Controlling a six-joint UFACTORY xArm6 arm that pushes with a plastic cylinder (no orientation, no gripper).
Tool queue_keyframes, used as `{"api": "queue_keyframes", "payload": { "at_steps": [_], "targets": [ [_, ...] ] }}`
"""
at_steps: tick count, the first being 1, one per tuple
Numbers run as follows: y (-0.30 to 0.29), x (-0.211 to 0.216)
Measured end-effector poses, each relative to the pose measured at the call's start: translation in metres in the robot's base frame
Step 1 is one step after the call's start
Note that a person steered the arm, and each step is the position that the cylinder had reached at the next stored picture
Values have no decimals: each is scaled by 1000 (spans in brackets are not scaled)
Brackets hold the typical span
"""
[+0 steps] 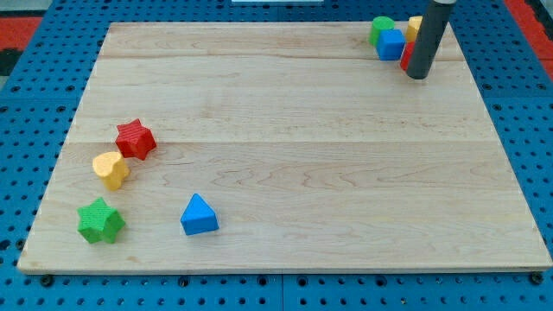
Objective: Move the red circle into the hexagon
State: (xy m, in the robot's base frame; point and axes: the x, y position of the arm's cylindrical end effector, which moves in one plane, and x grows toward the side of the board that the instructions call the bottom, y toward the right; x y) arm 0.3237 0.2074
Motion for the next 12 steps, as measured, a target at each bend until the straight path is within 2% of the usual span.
{"api": "queue_keyframes", "payload": {
  "at_steps": [3,5,9,10,11,12],
  "targets": [
    [10,-31],
    [14,-12],
    [28,-62],
    [27,-46],
    [3,-15],
    [-42,-18]
  ]
}}
